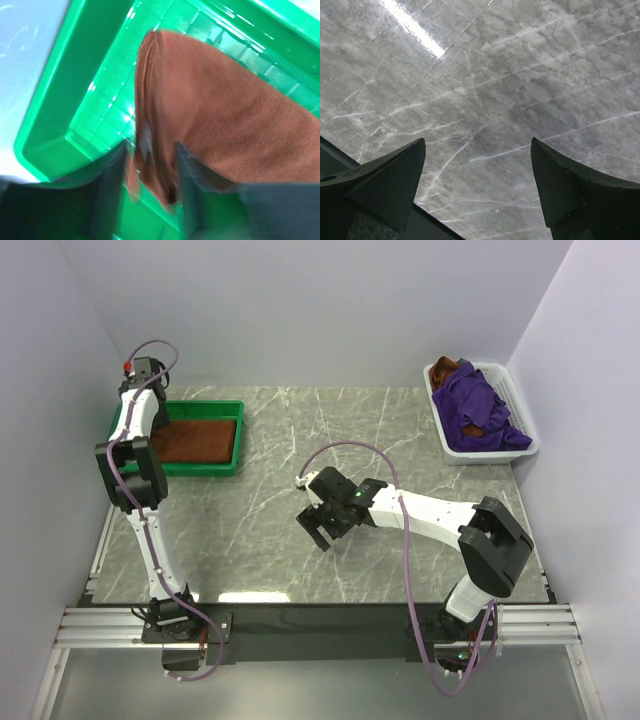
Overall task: Fold and stack the towels
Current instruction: Neatly place the folded towel into the bin
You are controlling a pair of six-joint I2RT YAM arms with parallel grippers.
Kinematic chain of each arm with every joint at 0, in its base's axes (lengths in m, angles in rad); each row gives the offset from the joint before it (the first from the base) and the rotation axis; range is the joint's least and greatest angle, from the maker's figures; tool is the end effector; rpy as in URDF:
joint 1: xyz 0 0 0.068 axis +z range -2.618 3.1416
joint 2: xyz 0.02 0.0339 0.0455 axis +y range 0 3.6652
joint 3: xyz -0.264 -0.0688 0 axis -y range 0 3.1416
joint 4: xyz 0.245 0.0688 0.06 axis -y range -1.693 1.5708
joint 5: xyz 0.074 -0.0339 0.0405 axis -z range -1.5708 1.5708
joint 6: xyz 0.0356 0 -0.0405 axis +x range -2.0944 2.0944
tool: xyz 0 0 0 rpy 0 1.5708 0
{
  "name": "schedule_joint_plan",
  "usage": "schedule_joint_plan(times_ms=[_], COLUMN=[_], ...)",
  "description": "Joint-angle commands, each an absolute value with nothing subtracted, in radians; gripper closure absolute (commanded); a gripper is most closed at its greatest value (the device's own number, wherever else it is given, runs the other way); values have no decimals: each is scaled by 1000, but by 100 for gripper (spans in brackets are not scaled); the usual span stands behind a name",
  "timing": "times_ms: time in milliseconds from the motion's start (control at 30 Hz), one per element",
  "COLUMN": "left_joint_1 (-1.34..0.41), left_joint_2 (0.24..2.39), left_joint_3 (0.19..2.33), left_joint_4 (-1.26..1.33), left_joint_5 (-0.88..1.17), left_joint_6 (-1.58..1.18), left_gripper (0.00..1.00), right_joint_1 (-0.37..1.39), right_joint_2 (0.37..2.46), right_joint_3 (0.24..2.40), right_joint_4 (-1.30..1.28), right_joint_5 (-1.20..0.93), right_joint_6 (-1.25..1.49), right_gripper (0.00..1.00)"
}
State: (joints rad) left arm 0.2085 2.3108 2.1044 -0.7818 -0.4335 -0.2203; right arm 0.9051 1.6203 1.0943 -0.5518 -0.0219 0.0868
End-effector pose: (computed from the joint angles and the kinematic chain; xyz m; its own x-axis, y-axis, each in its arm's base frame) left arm 0.4945 0.1199 0.2282 -0.7068 -0.3522 -0.6135 -0.5825 0.7819 0.2221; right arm 0.2013 0.2576 0.2095 -0.6107 -0.6374 -0.4698 -0.7425 0.6671 0.0602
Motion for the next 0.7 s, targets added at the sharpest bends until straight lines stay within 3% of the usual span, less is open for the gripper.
schedule_joint_plan(times_ms=[0, 33, 100, 333, 533, 667], left_joint_1=[224, 232, 238, 258, 177, 92], left_joint_2=[2309, 2306, 2298, 2169, 1906, 1689], left_joint_3=[2123, 2128, 2140, 2163, 1978, 1679], left_joint_4=[-759, -764, -776, -810, -755, -669], left_joint_5=[-492, -533, -572, -585, -373, -171], left_joint_6=[-261, -274, -305, -362, -391, -426], left_gripper=[45, 35, 25, 4, 1, 1], right_joint_1=[900, 900, 900, 836, 637, 448], right_joint_2=[1618, 1617, 1605, 1531, 1433, 1413], right_joint_3=[1137, 1135, 1135, 1163, 1264, 1334], right_joint_4=[-554, -552, -546, -551, -584, -601], right_joint_5=[-11, -8, -2, 170, 337, 434], right_joint_6=[77, 78, 90, 185, 306, 383], right_gripper=[8, 8, 9, 8, 3, 0])
